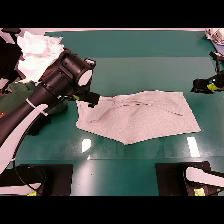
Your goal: Fold the shirts.
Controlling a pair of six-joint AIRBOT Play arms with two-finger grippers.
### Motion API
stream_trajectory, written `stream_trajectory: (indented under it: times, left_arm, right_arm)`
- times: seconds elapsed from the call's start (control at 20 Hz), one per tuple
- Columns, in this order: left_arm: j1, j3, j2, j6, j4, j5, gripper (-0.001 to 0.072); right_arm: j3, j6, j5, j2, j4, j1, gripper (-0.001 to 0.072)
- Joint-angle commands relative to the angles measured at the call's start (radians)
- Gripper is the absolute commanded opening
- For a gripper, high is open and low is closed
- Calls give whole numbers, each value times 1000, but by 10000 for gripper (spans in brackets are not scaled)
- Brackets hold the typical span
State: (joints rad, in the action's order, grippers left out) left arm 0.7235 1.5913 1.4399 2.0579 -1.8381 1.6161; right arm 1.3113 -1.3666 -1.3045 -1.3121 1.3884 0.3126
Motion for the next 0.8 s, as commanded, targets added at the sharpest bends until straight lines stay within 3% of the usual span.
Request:
stream_trajectory:
  times: [0.0, 0.35, 0.4, 0.45, 0.6, 0.75]
  left_arm:
    - [-18, -3, -28, -28, -24, -26, 720]
    - [-138, -138, -187, -77, 75, -83, 717]
    - [-175, -216, -232, -77, 131, -117, 610]
    - [-211, -312, -283, -78, 196, -169, 392]
    - [-282, -573, -399, -118, 365, -306, 365]
    - [-343, -718, -412, -244, 501, -379, 365]
  right_arm:
    - [0, 0, 0, 0, -1, 0, 265]
    - [0, -1, -42, 0, -1, 0, 265]
    - [0, -1, -48, 1, -1, 0, 265]
    - [-1, -2, -55, 3, -1, 0, 265]
    - [-58, -17, -36, 51, -2, 0, 265]
    - [-201, -32, 15, 134, -3, 0, 265]
